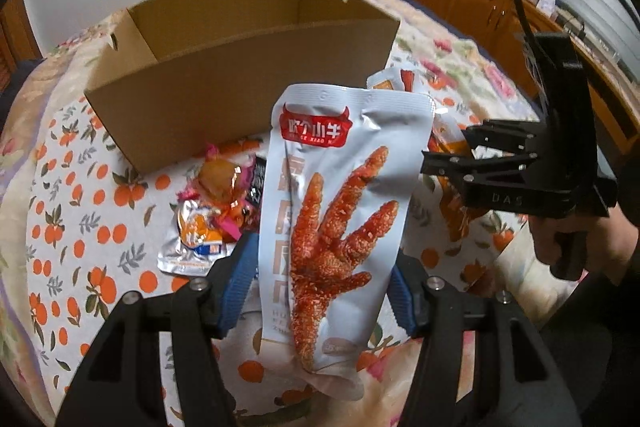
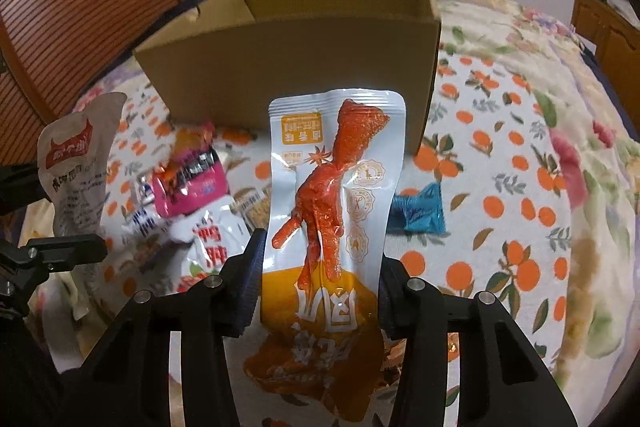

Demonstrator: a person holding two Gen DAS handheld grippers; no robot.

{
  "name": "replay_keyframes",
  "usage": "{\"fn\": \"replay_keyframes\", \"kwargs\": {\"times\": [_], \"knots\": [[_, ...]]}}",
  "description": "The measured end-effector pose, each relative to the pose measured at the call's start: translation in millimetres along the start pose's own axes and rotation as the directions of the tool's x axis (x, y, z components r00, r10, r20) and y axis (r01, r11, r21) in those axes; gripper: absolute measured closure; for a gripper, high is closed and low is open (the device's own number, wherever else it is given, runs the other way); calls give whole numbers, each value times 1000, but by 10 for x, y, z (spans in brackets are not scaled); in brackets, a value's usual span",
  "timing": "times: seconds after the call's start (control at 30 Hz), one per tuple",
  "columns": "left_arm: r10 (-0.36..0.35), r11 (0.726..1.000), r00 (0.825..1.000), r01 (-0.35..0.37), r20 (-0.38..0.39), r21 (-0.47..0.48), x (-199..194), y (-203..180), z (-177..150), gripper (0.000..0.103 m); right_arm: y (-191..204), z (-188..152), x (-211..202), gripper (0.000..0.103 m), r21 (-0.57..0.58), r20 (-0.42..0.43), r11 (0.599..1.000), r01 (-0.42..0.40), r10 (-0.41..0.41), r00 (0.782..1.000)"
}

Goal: Organize snacks
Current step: 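Carry both chicken-feet pouches into the box and open both tools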

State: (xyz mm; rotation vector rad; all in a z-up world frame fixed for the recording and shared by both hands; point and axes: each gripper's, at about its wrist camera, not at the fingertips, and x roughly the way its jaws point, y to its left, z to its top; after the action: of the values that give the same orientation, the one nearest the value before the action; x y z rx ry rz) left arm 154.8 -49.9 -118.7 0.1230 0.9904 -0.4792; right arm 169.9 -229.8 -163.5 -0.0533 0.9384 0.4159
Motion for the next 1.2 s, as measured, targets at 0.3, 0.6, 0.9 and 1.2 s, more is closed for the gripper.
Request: {"fn": "replay_keyframes", "kwargs": {"times": [0.3,0.6,0.9,1.2], "knots": [[23,1000,990,-21,137,-17,-353,30,173,43,81,182,-251,56,-5,100,1000,11,-11,995],[42,998,981,-34,190,-46,-479,144,261,43,152,302,-438,56,-22,169,1000,-19,22,985],[68,996,970,-53,234,-70,-530,268,401,43,201,388,-595,55,-30,218,999,-41,47,975],[87,995,953,-68,291,-76,-505,406,693,43,183,464,-576,55,-37,231,999,-34,42,972]]}}
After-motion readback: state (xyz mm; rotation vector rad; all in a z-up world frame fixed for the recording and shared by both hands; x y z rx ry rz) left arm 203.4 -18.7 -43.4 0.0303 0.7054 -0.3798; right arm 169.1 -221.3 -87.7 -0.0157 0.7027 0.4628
